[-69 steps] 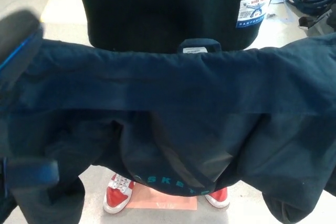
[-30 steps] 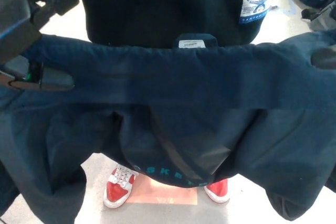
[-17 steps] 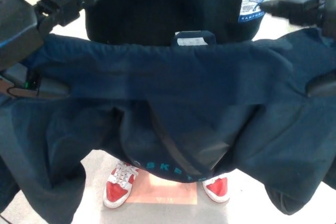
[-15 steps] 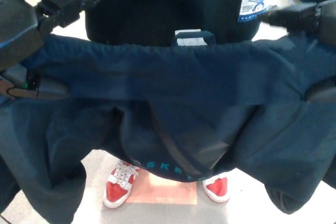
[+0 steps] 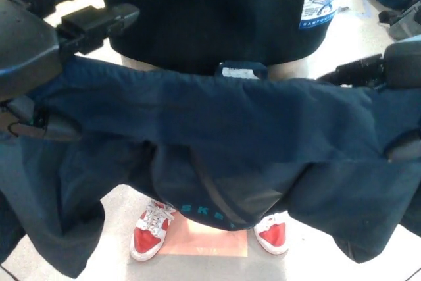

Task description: A person hands a coat to the robot and the robot grabs it with both hands and holds it while the person wears the coat.

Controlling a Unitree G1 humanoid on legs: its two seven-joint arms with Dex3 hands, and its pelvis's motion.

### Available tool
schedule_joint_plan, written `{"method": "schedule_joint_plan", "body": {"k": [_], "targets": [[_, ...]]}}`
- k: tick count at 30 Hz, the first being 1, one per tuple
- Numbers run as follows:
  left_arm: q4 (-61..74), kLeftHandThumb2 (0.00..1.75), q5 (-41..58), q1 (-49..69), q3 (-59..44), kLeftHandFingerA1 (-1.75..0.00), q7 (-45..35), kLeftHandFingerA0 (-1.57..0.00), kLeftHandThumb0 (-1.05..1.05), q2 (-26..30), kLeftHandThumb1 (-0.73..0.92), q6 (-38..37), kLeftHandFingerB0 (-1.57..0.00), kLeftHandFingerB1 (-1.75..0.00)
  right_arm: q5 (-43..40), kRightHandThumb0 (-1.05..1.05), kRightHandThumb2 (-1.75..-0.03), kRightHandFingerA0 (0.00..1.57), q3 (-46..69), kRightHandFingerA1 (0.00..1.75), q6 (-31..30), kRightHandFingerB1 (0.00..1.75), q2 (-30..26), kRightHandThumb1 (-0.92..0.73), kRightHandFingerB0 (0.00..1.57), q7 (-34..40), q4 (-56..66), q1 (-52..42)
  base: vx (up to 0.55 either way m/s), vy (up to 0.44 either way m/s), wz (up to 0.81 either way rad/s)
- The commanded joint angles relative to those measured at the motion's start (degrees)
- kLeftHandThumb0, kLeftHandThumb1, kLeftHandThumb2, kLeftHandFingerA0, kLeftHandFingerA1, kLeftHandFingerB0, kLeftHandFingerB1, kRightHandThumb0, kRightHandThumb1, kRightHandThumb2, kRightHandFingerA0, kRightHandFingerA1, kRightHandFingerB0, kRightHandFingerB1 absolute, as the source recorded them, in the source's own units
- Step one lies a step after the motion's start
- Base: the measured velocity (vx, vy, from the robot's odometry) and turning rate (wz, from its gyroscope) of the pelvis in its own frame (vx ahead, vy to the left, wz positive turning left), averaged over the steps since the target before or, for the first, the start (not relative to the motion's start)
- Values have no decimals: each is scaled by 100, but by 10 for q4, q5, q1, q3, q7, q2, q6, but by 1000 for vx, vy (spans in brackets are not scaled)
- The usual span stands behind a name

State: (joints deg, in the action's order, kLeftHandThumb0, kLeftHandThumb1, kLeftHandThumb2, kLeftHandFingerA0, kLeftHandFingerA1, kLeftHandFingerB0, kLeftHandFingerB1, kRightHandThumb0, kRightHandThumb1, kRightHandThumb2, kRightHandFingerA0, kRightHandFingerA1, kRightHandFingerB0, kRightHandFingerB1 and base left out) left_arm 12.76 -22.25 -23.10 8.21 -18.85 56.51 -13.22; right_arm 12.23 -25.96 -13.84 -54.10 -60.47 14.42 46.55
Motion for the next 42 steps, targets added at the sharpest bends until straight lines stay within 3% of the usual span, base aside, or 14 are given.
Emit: {"method": "schedule_joint_plan", "body": {"k": [1, 6, 7, 8, 12, 16, 18, 20, 23, 28, 36, 37, 39, 42], "targets": [[-42, 85, -73, -27, 84, -49, -188, -40, -83, 1, 43, 133, 0, -6, 22, -84, -91, 14, -98, 48, -113, 7, -21, -53, 0, -205, -43, 15, 0, 0, 0], [-62, 86, -92, -42, 114, -52, -205, -68, -98, -10, 50, 130, -8, 0, 35, -83, -90, 18, -106, 50, -116, 8, -8, -53, 0, -179, -81, 13, 0, 0, 0], [-66, 86, -95, -45, 121, -53, -213, -71, -99, -11, 50, 136, -8, -1, 34, -83, -60, 28, -105, 41, -117, 8, -6, -66, 0, -176, -87, 14, 0, 0, 0], [-69, 85, -96, -47, 125, -55, -218, -69, -91, -12, 45, 139, -4, -9, 33, -82, -89, 17, -106, 49, -121, 7, -5, -51, 0, -175, -91, 15, 0, 0, 0], [-93, 58, -109, -64, 141, -47, -222, -82, -86, -20, 55, 141, -19, -28, 30, -81, -89, 16, -104, 48, -123, 9, 0, -51, 0, -169, -107, 20, 0, 0, 0], [-109, 85, -109, -54, 137, -59, -195, -77, -89, -29, 46, 133, -30, -40, 23, -80, -88, 15, -85, 47, -113, 17, 10, -51, 1, -135, -110, 6, 0, 0, 0], [-115, 61, -119, -45, 133, -57, -167, -80, -93, -38, 58, 127, -56, -37, 42, -81, -62, 54, -49, 42, -51, 30, 10, -72, 27, -36, -89, -44, 0, 0, 0], [-130, 66, -137, -26, 123, -137, -102, -97, -79, -55, 79, 110, -86, -125, 66, -54, -105, 89, -17, 69, -12, 63, 29, -73, 66, 60, -80, -96, 0, 0, 0], [-144, 68, -162, 3, 110, -139, -4, -92, -60, -75, 87, 88, -76, -116, 73, -41, -67, 121, 31, 76, 43, 53, 55, -87, 79, 167, -81, -160, 0, 0, 0], [-186, 68, -171, 28, 90, -169, 142, -79, -34, -116, 86, 53, -65, -138, 148, -36, -65, 77, 44, 116, 123, 65, 79, -87, 70, 331, -94, -212, 0, 0, 0], [-254, 71, -175, 29, 83, -173, 259, -80, -41, -161, 90, 24, -63, -150, 138, -29, -64, 83, 57, 116, 177, 55, 110, -83, 64, 383, -157, -213, 0, 0, 0], [-258, 66, -182, 28, 86, -174, 270, -78, -38, -164, 90, 25, -52, -153, 143, -35, -108, 86, 56, 101, 169, 75, 113, -70, 71, 387, -160, -210, 0, 0, 0], [-265, 70, -195, 27, 91, -174, 288, -80, -39, -168, 89, 28, -63, -154, 147, -44, -66, 92, 56, 84, 165, 60, 117, -89, 80, 391, -164, -206, 0, 0, 0], [-281, 72, -210, 33, 89, -169, 350, -89, -41, -176, 86, 20, -78, -153, 151, -49, -68, 94, 55, 129, 174, 90, 130, -90, 85, 408, -174, -202, 0, 0, 0]]}}
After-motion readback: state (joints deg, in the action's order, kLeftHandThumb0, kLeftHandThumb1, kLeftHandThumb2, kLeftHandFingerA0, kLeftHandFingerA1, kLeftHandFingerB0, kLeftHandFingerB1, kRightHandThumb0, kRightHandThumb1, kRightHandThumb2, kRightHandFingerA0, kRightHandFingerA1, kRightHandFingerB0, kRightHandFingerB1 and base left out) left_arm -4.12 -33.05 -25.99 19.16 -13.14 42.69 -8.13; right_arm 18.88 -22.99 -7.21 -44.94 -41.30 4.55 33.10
